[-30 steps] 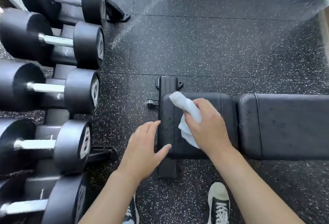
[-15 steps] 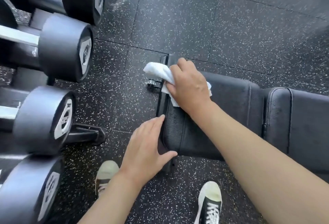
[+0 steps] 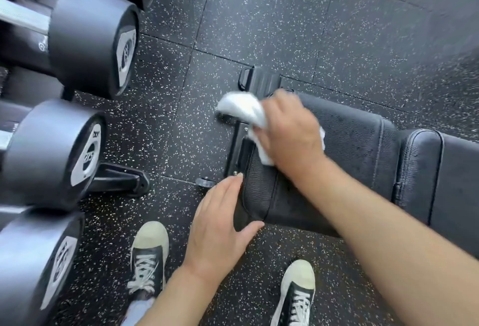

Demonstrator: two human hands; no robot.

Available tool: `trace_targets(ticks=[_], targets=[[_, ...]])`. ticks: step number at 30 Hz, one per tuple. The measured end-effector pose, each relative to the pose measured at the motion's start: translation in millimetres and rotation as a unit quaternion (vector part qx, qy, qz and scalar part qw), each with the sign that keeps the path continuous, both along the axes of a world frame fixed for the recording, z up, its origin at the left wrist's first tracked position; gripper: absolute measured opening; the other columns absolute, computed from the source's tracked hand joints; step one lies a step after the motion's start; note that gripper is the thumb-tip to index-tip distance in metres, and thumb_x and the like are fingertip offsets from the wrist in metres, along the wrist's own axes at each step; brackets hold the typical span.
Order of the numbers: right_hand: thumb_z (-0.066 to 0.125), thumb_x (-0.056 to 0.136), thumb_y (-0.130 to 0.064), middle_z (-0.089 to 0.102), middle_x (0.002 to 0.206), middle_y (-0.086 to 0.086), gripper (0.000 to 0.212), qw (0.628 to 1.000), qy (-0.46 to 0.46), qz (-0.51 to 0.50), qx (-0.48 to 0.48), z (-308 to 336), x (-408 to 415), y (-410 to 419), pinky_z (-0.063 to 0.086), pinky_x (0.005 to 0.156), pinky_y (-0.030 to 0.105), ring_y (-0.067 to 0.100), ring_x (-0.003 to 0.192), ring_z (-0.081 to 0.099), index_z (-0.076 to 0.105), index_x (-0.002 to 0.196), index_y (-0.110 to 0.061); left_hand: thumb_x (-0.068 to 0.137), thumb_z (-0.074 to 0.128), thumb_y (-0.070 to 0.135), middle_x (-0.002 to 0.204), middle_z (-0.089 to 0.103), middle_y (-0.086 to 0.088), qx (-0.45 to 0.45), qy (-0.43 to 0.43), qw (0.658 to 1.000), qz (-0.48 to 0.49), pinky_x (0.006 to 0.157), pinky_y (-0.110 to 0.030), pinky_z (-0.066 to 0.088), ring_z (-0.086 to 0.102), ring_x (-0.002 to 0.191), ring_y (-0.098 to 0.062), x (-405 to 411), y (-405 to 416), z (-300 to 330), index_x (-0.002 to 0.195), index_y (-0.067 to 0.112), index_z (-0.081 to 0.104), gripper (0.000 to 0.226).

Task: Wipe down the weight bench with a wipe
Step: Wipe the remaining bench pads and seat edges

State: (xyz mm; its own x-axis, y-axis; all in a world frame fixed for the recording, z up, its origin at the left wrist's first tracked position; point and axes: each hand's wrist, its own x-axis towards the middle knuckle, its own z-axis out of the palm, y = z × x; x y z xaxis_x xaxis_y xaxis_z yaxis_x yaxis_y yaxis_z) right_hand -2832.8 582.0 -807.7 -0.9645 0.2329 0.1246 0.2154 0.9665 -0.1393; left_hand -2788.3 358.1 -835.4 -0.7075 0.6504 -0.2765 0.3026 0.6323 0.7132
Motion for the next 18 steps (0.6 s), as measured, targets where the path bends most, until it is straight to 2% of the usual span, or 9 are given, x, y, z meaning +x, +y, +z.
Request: trace_targets(ticks=[2,5,8,11,13,15,16,18], targets=[[0.073,0.084,-0.036,0.061,0.1,0.012,0.035,0.997,0.004,-0.071,-0.001,-1,-40,30,0.047,0.063,0.036,0.029,0.087,0.057,0.063,0.099,-0.006,0.076,0.088,0.047,0.155,0.046,0.011,-0.001,0.0,1.0,-0.005,0.125,-0.02,0.022,0.031,0.147,0.003,-3,1,2,0.158,0.02,0.041,0.098],[0.071,0.089,-0.035,0.058,0.106,0.01,0.033,0.993,-0.011,-0.12,-0.009,-6,-60,42,0.048,0.069,0.036,0.027,0.094,0.055,0.061,0.106,-0.009,0.075,0.086,0.051,0.154,0.045,0.015,-0.002,0.008,1.0,-0.016,0.123,-0.024,0.029,0.036,0.146,-0.001,-7,1,2,0.157,0.024,0.039,0.099],[0.074,0.085,-0.028,0.06,0.098,0.011,0.029,0.994,0.018,-0.101,-0.021,-4,-19,10,0.045,0.064,0.031,0.027,0.085,0.056,0.063,0.101,-0.007,0.075,0.084,0.053,0.153,0.046,0.016,-0.006,0.005,1.0,-0.022,0.122,-0.026,0.032,0.039,0.145,-0.004,-11,-1,2,0.156,0.025,0.04,0.096],[0.078,0.078,-0.022,0.055,0.088,0.011,0.026,0.996,0.048,-0.042,-0.067,-6,55,-40,0.048,0.061,0.038,0.03,0.075,0.053,0.061,0.091,-0.007,0.076,0.085,0.051,0.144,0.052,0.016,0.001,-0.011,1.0,-0.023,0.119,-0.031,0.039,0.045,0.139,-0.005,-13,-3,1,0.147,0.025,0.05,0.084],[0.078,0.082,-0.024,0.052,0.086,0.008,0.026,0.993,0.044,-0.026,-0.11,-8,95,-64,0.048,0.06,0.038,0.028,0.073,0.052,0.059,0.09,-0.008,0.078,0.084,0.046,0.13,0.055,0.02,0.008,-0.029,1.0,-0.003,0.107,-0.035,0.049,0.051,0.128,-0.004,-13,-4,1,0.133,0.03,0.056,0.064],[0.072,0.088,-0.029,0.053,0.086,0.005,0.023,0.991,0.035,-0.028,-0.126,-9,110,-71,0.048,0.06,0.036,0.025,0.072,0.052,0.063,0.092,-0.008,0.079,0.082,0.042,0.124,0.055,0.024,0.013,-0.038,0.999,0.011,0.1,-0.035,0.052,0.052,0.122,-0.002,-13,-4,0,0.127,0.033,0.058,0.055],[0.068,0.09,-0.031,0.054,0.084,0.005,0.023,0.992,0.035,-0.024,-0.118,-9,108,-68,0.048,0.059,0.036,0.025,0.071,0.052,0.065,0.091,-0.008,0.079,0.082,0.042,0.125,0.055,0.024,0.015,-0.039,0.999,0.01,0.1,-0.035,0.052,0.052,0.122,-0.002,-11,-4,-1,0.13,0.034,0.057,0.057],[0.065,0.088,-0.032,0.055,0.083,0.007,0.025,0.996,0.035,-0.013,-0.083,-8,86,-54,0.047,0.057,0.037,0.027,0.071,0.053,0.066,0.09,-0.008,0.079,0.084,0.045,0.137,0.053,0.021,0.017,-0.03,0.999,-0.004,0.11,-0.031,0.046,0.049,0.13,-0.003,-9,-5,-2,0.143,0.03,0.051,0.073]])
